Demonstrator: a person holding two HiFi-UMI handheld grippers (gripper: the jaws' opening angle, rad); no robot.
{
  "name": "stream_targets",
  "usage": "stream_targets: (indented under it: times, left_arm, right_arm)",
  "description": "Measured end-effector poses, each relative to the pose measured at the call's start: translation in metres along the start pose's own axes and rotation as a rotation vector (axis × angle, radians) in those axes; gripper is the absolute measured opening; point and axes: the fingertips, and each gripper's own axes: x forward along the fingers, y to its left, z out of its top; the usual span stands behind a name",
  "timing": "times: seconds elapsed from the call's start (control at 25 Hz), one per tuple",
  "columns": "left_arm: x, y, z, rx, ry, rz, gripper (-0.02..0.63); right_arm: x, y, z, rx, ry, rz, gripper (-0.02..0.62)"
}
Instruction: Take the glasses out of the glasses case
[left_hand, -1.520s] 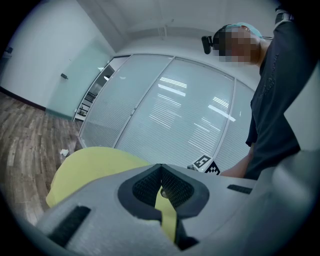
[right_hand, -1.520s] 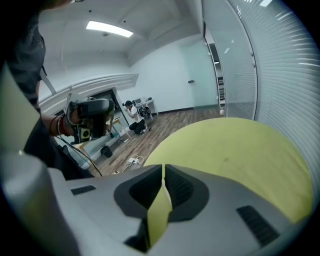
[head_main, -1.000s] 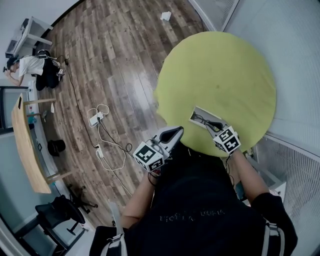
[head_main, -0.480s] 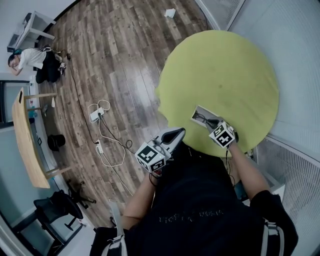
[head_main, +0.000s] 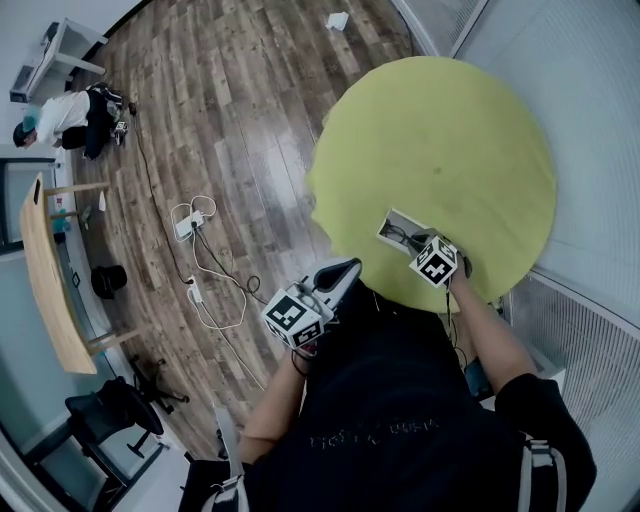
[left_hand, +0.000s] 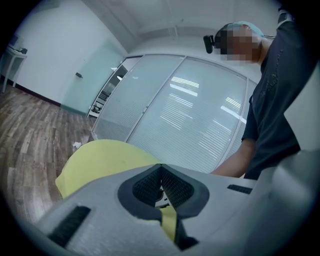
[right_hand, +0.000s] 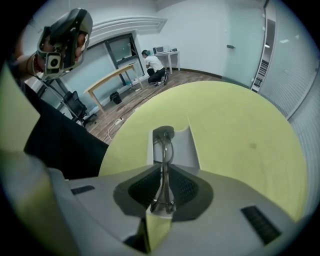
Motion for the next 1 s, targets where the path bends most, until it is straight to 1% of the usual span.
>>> stream_targets:
  times: [0.12,0.28,0.72,0.88,1.0]
  left_arm:
    - [-0.002,0.000,-0.001,-0.004,0.003,0.006,0.012]
    - [-0.001,-0.004,-0.004,-0.006,0.006,0.001,0.012]
    - [0.000,-0.001,-0.002,-0.004,-0.001,0.010,0.012]
    - [-0.001,-0.002,-0.004,0.003,-0.001,0.011,0.011]
    - [0.001,-0.001,-0.003,0.006,-0.003,0.012,0.012]
  right_arm:
    - [0.006,0.004,0.004,-0.029,0.019,0.011,0.031]
    - [0.011,0.000,0.007,-0.040,0.019,-0.020,0.031]
    - [0.019,-0.007,0.008,-0.026,0.036,-0.038,0.031]
    - [0.019,-0.013,0.009,-0.060,0.032,-0.079,0.029]
    - [0.014,-0.019,0.012,-0.072,0.023,-0.094,0.029]
